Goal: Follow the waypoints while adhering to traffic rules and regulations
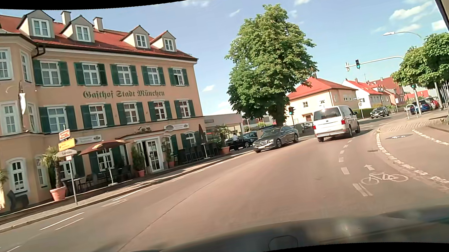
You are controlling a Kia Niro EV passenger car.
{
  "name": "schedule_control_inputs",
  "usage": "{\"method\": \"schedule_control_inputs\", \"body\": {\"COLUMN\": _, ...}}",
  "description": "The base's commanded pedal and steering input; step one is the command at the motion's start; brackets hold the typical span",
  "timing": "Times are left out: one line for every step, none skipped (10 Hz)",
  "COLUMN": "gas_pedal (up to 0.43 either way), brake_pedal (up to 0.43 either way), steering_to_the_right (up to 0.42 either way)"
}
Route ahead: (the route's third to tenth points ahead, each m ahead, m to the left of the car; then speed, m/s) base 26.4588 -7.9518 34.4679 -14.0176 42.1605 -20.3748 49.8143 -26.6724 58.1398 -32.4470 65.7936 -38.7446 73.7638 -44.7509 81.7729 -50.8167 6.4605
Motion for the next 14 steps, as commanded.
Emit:
{"method": "schedule_control_inputs", "body": {"gas_pedal": 0.067, "brake_pedal": 0.006, "steering_to_the_right": 0.145}}
{"method": "schedule_control_inputs", "body": {"gas_pedal": 0.067, "brake_pedal": 0.006, "steering_to_the_right": 0.146}}
{"method": "schedule_control_inputs", "body": {"gas_pedal": 0.067, "brake_pedal": 0.006, "steering_to_the_right": 0.145}}
{"method": "schedule_control_inputs", "body": {"gas_pedal": 0.067, "brake_pedal": 0.006, "steering_to_the_right": 0.145}}
{"method": "schedule_control_inputs", "body": {"gas_pedal": 0.067, "brake_pedal": 0.006, "steering_to_the_right": 0.145}}
{"method": "schedule_control_inputs", "body": {"gas_pedal": 0.067, "brake_pedal": 0.006, "steering_to_the_right": 0.145}}
{"method": "schedule_control_inputs", "body": {"gas_pedal": 0.067, "brake_pedal": 0.006, "steering_to_the_right": 0.145}}
{"method": "schedule_control_inputs", "body": {"gas_pedal": 0.067, "brake_pedal": 0.006, "steering_to_the_right": 0.145}}
{"method": "schedule_control_inputs", "body": {"gas_pedal": 0.13, "brake_pedal": 0.006, "steering_to_the_right": 0.145}}
{"method": "schedule_control_inputs", "body": {"gas_pedal": 0.15, "brake_pedal": 0.006, "steering_to_the_right": 0.143}}
{"method": "schedule_control_inputs", "body": {"gas_pedal": 0.15, "brake_pedal": 0.006, "steering_to_the_right": 0.136}}
{"method": "schedule_control_inputs", "body": {"gas_pedal": 0.15, "brake_pedal": 0.006, "steering_to_the_right": 0.128}}
{"method": "schedule_control_inputs", "body": {"gas_pedal": 0.15, "brake_pedal": 0.006, "steering_to_the_right": 0.124}}
{"method": "schedule_control_inputs", "body": {"gas_pedal": 0.13, "brake_pedal": 0.006, "steering_to_the_right": 0.123}}
